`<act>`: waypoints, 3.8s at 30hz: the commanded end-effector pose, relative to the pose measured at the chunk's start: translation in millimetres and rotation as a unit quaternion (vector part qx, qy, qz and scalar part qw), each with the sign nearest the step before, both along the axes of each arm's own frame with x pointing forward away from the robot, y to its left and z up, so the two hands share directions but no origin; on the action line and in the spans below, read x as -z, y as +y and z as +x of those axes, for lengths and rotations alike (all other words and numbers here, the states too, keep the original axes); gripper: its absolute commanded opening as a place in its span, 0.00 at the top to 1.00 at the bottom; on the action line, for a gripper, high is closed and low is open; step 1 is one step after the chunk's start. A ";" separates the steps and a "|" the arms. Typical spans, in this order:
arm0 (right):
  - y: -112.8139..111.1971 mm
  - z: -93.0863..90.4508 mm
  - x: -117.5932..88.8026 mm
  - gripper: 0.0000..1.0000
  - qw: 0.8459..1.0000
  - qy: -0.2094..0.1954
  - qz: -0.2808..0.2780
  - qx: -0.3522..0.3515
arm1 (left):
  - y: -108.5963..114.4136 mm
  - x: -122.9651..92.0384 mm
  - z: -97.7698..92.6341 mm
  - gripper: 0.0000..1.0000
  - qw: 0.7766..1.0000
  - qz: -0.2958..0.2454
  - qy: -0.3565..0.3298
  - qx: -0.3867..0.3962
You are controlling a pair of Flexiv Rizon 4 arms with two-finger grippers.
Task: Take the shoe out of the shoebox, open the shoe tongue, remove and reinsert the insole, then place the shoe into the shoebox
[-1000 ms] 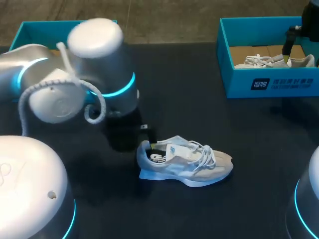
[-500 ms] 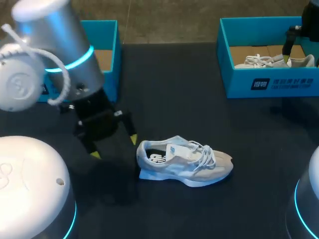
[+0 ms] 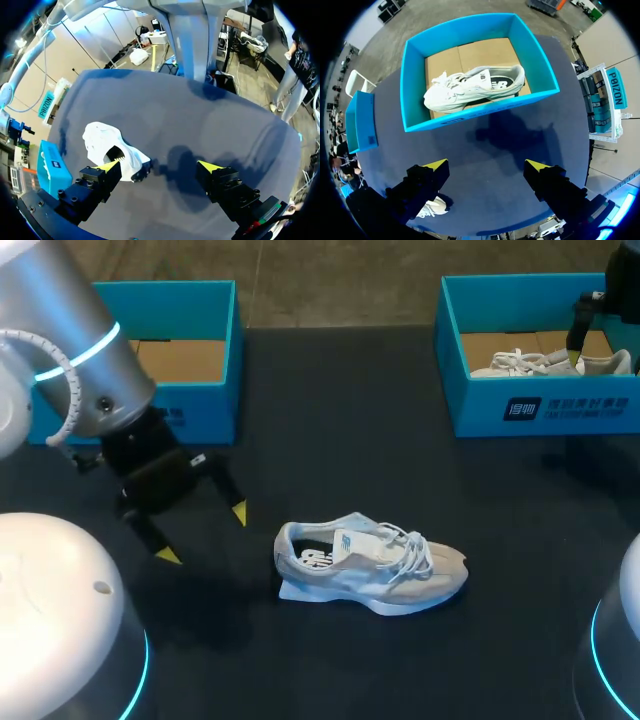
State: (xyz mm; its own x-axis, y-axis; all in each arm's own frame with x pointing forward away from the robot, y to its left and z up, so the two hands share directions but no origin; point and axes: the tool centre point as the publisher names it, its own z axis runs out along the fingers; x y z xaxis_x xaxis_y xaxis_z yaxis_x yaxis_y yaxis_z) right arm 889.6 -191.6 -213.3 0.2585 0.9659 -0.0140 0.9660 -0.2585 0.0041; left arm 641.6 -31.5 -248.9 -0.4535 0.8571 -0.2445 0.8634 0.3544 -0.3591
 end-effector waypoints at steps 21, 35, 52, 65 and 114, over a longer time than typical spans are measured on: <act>0.3 0.4 0.4 0.00 1.000 0.000 0.000 0.000 | 36.7 27.1 -3.9 0.00 0.954 -0.157 0.125 -0.222; 0.3 0.4 0.4 0.00 1.000 0.000 0.000 0.000 | 45.7 55.2 8.6 0.00 0.924 -0.186 0.211 -0.261; 10.8 -4.7 -3.4 0.00 1.000 -0.007 0.012 0.016 | 46.3 85.9 10.0 0.00 0.863 -0.233 0.283 -0.348; 24.8 -9.7 -6.1 0.00 0.998 -0.005 0.040 0.038 | 39.8 106.5 17.7 0.00 0.839 -0.226 0.322 -0.376; 90.4 -60.0 -2.6 0.00 0.995 0.009 0.065 0.070 | 61.2 128.8 3.6 0.00 0.787 -0.302 0.338 -0.418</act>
State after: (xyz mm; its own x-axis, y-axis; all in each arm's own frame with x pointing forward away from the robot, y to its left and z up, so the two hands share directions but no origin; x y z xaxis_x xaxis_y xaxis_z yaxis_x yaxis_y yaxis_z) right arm 830.3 -100.7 -210.1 0.3913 0.9148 0.1001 0.9202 -0.3874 -0.0562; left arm 656.0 23.7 -375.4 -0.9980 0.0324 0.0551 -0.0429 0.2995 -0.9531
